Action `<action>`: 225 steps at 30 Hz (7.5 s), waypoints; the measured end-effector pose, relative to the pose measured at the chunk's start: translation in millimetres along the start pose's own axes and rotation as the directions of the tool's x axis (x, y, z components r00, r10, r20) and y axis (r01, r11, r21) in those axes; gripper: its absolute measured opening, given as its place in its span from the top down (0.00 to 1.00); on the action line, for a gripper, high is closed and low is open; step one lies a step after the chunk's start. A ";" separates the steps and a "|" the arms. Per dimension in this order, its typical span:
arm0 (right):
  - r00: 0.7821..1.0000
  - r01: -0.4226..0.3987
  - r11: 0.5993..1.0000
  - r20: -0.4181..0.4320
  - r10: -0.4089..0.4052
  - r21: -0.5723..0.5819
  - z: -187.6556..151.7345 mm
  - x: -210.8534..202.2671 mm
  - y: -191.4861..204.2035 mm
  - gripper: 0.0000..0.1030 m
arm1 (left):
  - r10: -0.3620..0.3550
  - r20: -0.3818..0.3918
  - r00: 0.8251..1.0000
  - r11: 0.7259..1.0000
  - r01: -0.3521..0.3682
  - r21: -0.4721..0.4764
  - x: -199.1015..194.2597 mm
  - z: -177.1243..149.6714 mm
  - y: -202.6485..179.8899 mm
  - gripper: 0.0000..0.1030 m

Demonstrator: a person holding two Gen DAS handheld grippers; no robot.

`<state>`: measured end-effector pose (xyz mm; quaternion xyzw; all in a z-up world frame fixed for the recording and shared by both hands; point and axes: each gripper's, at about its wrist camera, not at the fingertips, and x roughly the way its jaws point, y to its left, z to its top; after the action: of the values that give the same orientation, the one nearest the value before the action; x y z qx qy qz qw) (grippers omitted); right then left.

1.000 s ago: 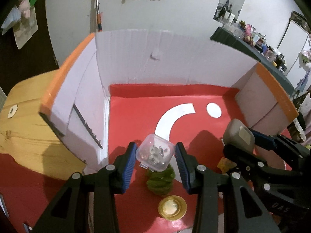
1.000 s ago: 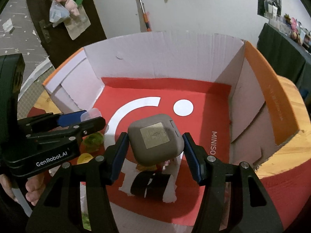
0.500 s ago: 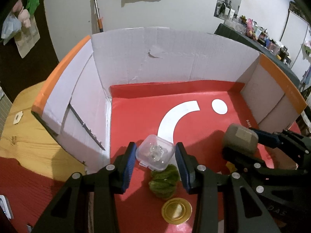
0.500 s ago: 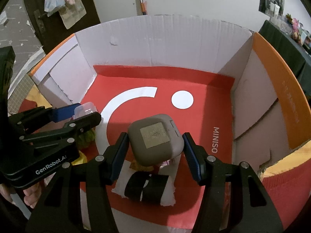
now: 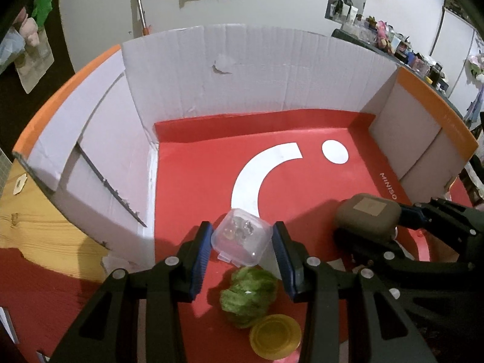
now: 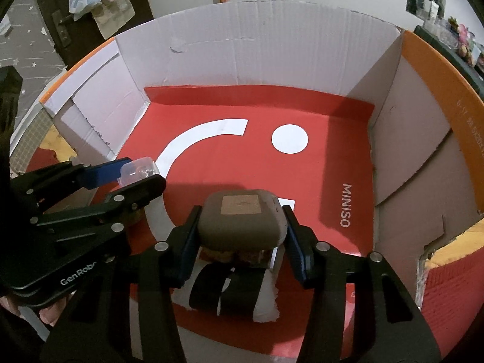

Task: Organize objects
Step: 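Open left gripper by the green ball while right gripper sets the grey case on the doll, then withdraw both grippers out of the box toward the table, then move left gripper to the white fluffy star while right gripper approaches the blue bottle, then close left gripper on the white fluffy star while right gripper grasps the blue bottle, then lift the white star and blue bottle with both grippers toward the box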

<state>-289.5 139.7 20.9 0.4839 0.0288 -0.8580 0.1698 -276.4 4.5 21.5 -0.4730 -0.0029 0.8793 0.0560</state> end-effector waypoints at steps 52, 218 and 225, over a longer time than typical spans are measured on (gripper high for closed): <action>0.996 -0.036 0.999 0.087 0.034 0.015 -12.5 -37.2 1.9 0.37 | 0.001 0.071 0.997 1.000 0.001 -0.018 -41.2 -14.2 9.8 0.44; 0.977 -0.102 0.983 0.172 0.128 -0.155 -126.5 -87.3 63.4 0.42 | -0.097 0.102 0.990 0.995 0.094 0.037 -108.8 -138.7 8.9 0.47; 0.973 -0.111 0.982 0.184 0.139 -0.154 -123.2 -93.5 64.8 0.42 | -0.112 0.133 0.985 0.993 0.107 0.042 -123.6 -136.9 6.2 0.47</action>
<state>-123.4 129.7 41.6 0.3856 0.0429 -0.8843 0.2597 -95.5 -20.7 48.2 -0.4106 -0.0174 0.9047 0.1122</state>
